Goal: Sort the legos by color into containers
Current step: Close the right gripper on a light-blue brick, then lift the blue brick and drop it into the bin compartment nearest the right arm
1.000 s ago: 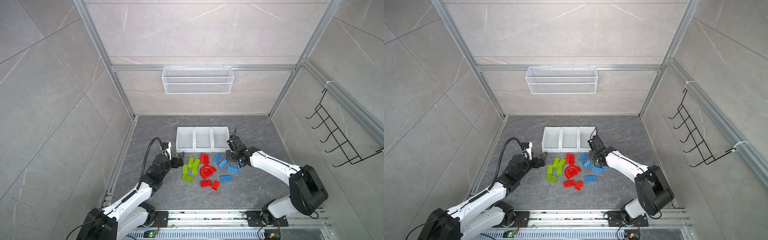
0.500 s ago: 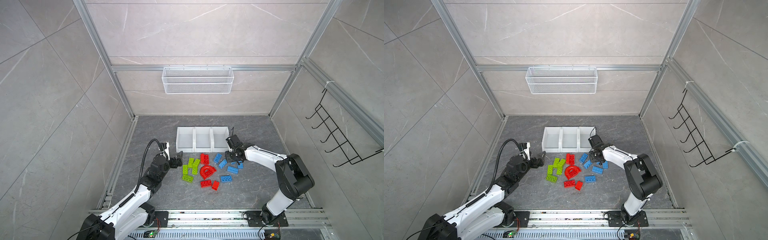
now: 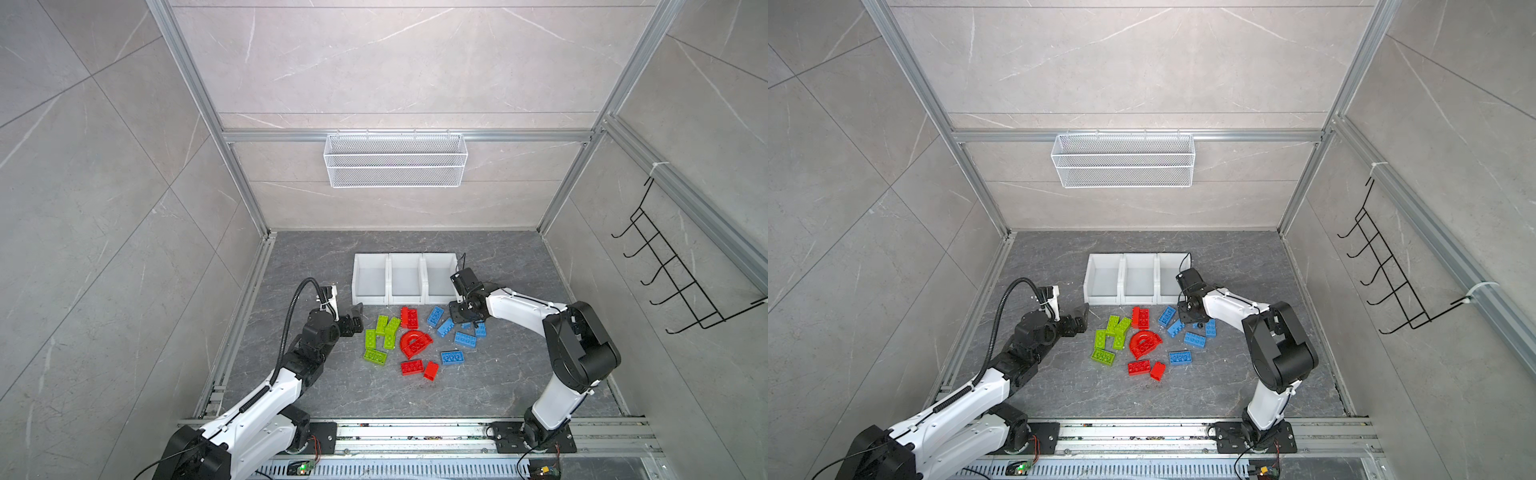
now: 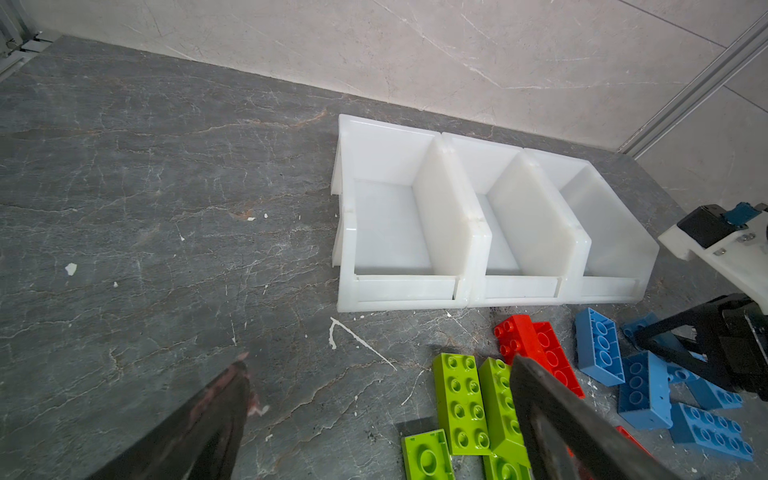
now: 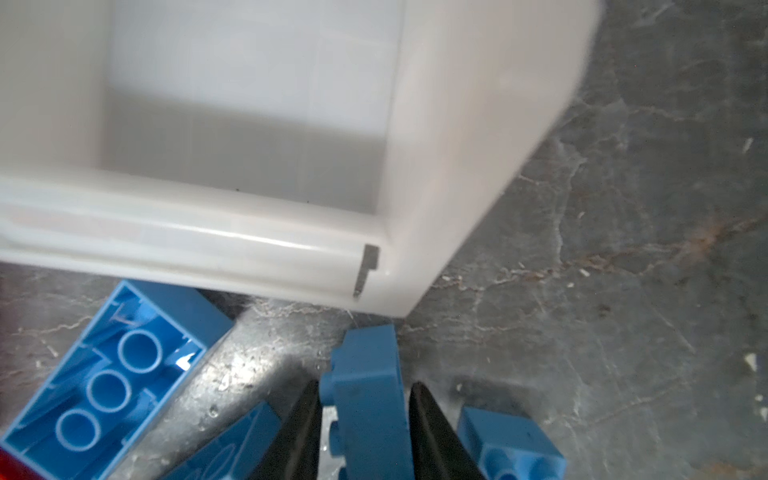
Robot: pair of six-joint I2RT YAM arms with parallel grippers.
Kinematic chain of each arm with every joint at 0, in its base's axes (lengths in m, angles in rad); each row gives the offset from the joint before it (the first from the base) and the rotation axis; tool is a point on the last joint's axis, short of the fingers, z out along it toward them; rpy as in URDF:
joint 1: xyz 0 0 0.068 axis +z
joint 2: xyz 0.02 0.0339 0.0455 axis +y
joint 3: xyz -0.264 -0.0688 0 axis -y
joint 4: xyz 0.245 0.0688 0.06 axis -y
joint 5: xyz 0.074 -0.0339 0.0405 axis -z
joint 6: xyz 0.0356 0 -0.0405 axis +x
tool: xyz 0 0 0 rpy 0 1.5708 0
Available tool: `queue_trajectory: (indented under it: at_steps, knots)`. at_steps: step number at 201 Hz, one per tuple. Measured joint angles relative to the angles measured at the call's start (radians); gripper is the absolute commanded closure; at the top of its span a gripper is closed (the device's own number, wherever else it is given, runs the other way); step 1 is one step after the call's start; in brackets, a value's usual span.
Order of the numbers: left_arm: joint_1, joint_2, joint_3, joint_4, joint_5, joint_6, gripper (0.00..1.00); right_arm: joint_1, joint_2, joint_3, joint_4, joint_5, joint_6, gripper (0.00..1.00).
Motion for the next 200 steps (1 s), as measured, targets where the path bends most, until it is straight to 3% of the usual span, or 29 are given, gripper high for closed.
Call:
queue_trajectory:
  at_steps: [68,142,200]
  knots:
    - [0.0,-0.01,-0.007,-0.01,-0.032,-0.008,0.0,0.0,-0.014,-0.006,-0.001,0.001,0.0,0.73]
    - [0.0,-0.029,-0.007,-0.022,-0.032,-0.012,0.0,0.0,-0.2,-0.021,-0.024,-0.024,0.0,0.75]
    - [0.0,-0.023,-0.008,0.008,0.048,-0.01,0.0,-0.004,-0.111,0.174,-0.004,-0.13,0.005,0.76]
